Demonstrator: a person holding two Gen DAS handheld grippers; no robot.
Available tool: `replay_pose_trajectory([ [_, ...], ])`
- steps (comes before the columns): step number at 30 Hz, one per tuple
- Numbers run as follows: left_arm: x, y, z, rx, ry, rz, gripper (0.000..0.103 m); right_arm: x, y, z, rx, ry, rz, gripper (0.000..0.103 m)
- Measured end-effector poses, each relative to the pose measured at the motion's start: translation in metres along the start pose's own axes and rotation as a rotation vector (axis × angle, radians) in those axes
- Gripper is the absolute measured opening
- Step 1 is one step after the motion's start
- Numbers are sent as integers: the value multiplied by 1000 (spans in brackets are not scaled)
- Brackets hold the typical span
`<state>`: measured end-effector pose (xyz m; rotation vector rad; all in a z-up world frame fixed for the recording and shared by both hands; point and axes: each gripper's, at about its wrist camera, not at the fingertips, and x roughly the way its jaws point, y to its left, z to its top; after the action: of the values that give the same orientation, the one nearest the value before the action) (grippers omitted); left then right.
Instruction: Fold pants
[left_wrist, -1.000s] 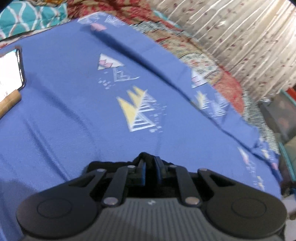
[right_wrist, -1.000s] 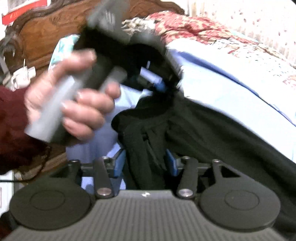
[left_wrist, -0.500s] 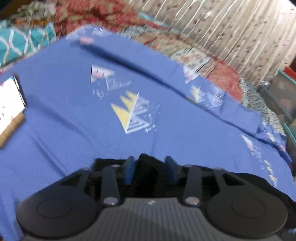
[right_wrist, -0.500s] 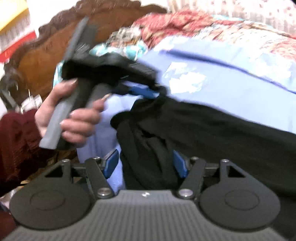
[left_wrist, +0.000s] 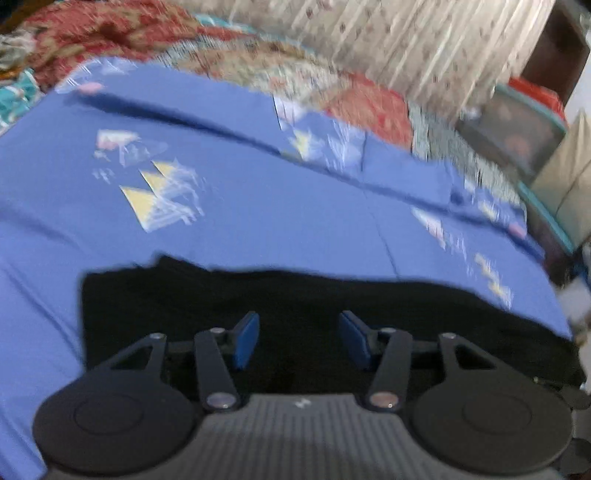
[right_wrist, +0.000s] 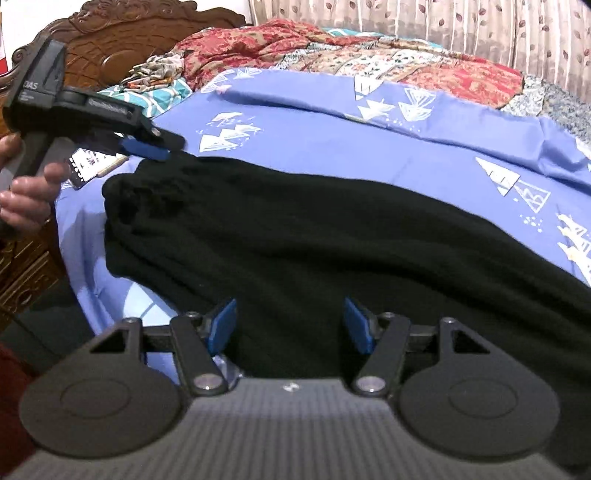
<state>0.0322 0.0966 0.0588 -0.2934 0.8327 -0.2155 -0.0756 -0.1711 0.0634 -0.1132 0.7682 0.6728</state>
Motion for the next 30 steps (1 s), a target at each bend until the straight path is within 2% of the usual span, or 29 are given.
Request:
replay_pose_trajectory([
  [5, 33, 3, -18, -20, 120, 89, 44, 5, 9, -11, -83, 41, 36, 61],
  [7, 35, 5, -24, -1, 127, 114, 43, 10, 12, -15, -100, 58, 47, 49],
  [9, 35, 0, -26, 24, 126, 131, 43, 17, 11, -18, -95, 65, 27, 23],
  [11, 36, -5, -26, 44, 131, 152, 43, 16, 5, -14, -52, 55, 45, 10],
  [12, 36, -6, -27, 50, 134, 160, 43, 14, 2, -12, -26, 52, 55, 9],
  [16, 31, -6, -27, 53, 139, 167, 43, -12, -2, -11, 19, 18, 151, 9],
  [19, 33, -6, -28, 53, 145, 174, 43, -13, -3, -25, 28, 79, 211, 9],
  [20, 34, -8, -28, 55, 147, 181, 43, -9, -1, -31, 28, 97, 201, 9],
  [23, 34, -17, -24, 70, 156, 210, 44, -6, -5, -37, 108, 59, 194, 10],
  [24, 30, -21, -21, 69, 150, 209, 44, -8, -8, -36, 129, 45, 197, 13],
  [25, 25, -25, -18, 68, 134, 197, 44, -13, -11, -36, 139, 25, 190, 16],
  [27, 13, -37, -11, 78, 84, 159, 45, -32, -20, -39, 164, -32, 147, 31],
  [30, 6, -71, -3, 137, 39, 75, 46, -70, -59, -53, 303, -120, 55, 33],
])
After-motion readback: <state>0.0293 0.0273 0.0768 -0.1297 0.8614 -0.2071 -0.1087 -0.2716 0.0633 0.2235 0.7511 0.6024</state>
